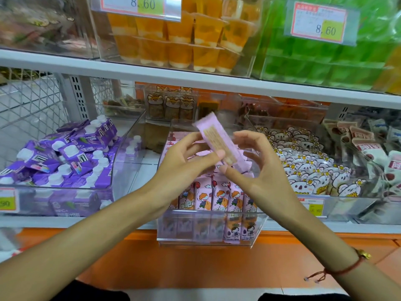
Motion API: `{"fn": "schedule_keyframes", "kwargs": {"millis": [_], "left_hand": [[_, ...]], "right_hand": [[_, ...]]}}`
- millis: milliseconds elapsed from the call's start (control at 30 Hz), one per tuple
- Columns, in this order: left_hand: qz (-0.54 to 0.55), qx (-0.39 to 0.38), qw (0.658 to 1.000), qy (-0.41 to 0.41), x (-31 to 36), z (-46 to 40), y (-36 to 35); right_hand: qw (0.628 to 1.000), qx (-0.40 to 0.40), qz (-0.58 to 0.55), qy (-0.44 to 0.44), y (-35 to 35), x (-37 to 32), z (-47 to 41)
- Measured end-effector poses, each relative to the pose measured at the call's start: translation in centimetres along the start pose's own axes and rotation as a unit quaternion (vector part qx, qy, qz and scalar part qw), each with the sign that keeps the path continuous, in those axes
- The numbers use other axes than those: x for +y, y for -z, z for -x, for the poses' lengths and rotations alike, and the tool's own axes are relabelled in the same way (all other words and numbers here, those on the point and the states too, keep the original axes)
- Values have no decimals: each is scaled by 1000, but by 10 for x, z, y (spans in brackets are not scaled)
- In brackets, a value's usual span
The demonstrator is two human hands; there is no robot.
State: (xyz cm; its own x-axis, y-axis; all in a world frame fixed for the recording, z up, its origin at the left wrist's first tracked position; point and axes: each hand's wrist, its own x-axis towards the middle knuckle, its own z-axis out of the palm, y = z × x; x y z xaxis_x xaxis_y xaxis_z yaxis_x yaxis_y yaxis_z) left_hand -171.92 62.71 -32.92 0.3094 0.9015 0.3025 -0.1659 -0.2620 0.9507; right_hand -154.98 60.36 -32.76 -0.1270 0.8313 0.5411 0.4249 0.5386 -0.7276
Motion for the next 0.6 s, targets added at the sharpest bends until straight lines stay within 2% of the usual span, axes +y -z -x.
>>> {"fn": "schedule_keyframes", "kwargs": {"millis": [100, 167, 267, 333, 433, 533, 600], "left_hand": [[41, 28, 998, 50, 1, -1, 0], [43, 48, 997, 52, 1, 0, 0], [36, 100, 994, 28, 2, -2, 4], [18, 91, 995, 19, 4, -2, 7], [-42, 38, 998, -4, 7, 0, 8], [-107, 23, 992, -56, 8, 0, 6], [-136, 38, 985, -94, 9, -2, 7]], "right_hand": [[1000, 11, 15, 14, -2, -3, 0], [1000, 12, 0, 8, -2, -5, 0], [994, 5, -92, -59, 0, -6, 0], [984, 11, -137, -110, 3, -3, -1], [972, 33, -178, -153, 12, 3, -5], [966, 63, -200, -149, 17, 5, -6], [975, 67, -165, -130, 17, 4, -6]]}}
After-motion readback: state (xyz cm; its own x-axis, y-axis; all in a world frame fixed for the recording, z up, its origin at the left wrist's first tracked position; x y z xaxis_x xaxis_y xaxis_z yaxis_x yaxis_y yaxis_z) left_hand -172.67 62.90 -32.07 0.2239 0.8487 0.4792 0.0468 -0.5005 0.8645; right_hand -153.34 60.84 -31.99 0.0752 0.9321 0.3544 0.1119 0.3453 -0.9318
